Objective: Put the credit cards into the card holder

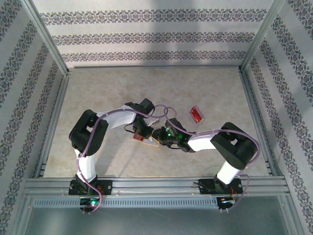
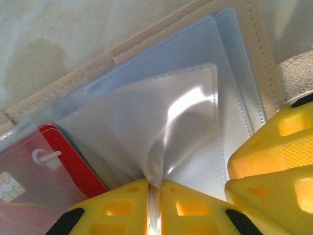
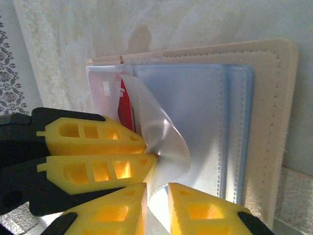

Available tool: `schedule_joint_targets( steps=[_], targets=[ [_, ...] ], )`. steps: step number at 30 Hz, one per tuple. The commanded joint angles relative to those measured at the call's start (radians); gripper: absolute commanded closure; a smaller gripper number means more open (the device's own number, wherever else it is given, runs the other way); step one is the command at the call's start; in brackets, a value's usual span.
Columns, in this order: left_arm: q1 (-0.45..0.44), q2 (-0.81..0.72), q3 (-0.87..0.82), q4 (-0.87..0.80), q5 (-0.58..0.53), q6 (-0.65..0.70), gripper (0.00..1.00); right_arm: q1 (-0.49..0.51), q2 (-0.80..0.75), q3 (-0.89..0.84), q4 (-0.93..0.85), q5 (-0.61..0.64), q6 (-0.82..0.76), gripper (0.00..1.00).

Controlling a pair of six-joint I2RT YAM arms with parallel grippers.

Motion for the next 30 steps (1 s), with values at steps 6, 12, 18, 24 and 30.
schedule_joint_targets(
  steps=[6, 12, 18, 24, 30],
  targets=[
    [0.007, 0.003, -0.031, -0.028, 0.062, -0.019, 0.87, 0.035, 0.017, -0.019, 0.027, -0.013, -0.011, 0.78],
    [0.007, -0.001, -0.028, -0.029, 0.065, -0.019, 0.87, 0.035, 0.039, -0.006, 0.059, -0.02, -0.008, 0.87],
    [0.007, -0.048, -0.01, -0.053, 0.076, -0.021, 0.85, 0.034, 0.014, 0.0, 0.047, -0.016, -0.026, 0.99],
    [0.052, -0.153, 0.007, -0.084, 0.112, -0.013, 0.79, 0.038, -0.015, 0.023, 0.008, -0.013, -0.062, 1.0],
    [0.171, -0.252, -0.015, -0.062, 0.137, -0.035, 0.65, 0.051, 0.001, 0.095, -0.037, -0.026, -0.109, 1.0]
  ],
)
